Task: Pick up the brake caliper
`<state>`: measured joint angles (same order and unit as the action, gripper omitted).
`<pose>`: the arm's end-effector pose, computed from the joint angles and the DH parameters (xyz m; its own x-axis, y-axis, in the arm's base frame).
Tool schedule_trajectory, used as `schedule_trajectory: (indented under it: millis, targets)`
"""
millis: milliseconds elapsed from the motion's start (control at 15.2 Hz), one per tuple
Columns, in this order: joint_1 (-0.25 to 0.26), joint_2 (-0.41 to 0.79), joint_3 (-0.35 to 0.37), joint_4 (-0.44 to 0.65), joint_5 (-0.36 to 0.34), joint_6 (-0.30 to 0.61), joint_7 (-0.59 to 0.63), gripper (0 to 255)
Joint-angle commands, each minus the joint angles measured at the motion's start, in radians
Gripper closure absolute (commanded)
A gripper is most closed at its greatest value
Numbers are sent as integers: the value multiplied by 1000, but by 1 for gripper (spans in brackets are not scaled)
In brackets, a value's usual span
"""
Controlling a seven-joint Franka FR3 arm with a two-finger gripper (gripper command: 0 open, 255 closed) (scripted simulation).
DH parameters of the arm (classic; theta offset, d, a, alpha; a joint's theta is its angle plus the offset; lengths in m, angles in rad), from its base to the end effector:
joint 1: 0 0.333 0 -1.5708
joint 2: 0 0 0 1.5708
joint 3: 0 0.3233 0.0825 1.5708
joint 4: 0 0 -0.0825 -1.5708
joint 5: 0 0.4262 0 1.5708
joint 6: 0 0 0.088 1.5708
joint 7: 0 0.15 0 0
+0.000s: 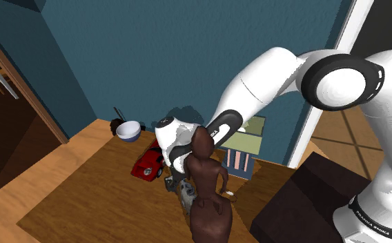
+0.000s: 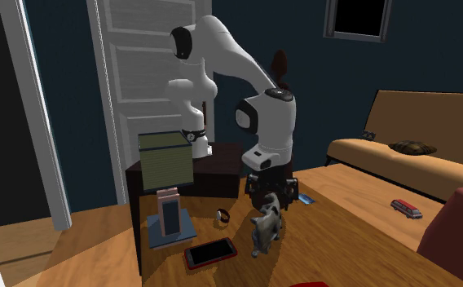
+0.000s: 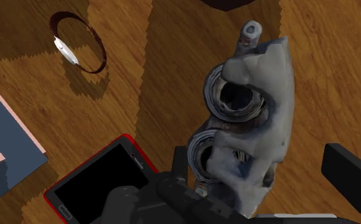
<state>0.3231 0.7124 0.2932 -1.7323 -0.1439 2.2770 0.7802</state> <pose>0.5602 0.3834 0.1048 0.9803 -0.1178 -0.1586 -0.1154 -0.9930 0.0243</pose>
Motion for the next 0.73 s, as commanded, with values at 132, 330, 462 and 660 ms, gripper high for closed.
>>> schedule_trajectory:
  millis: [132,330,462,660]
  targets:
    - [6,40,-9,7,-9,33,3,0]
    - [7,46,-11,9,-11,37,3,0]
    - [8,48,-11,11,-11,37,3,255]
    - [8,49,-11,11,-11,38,3,255]
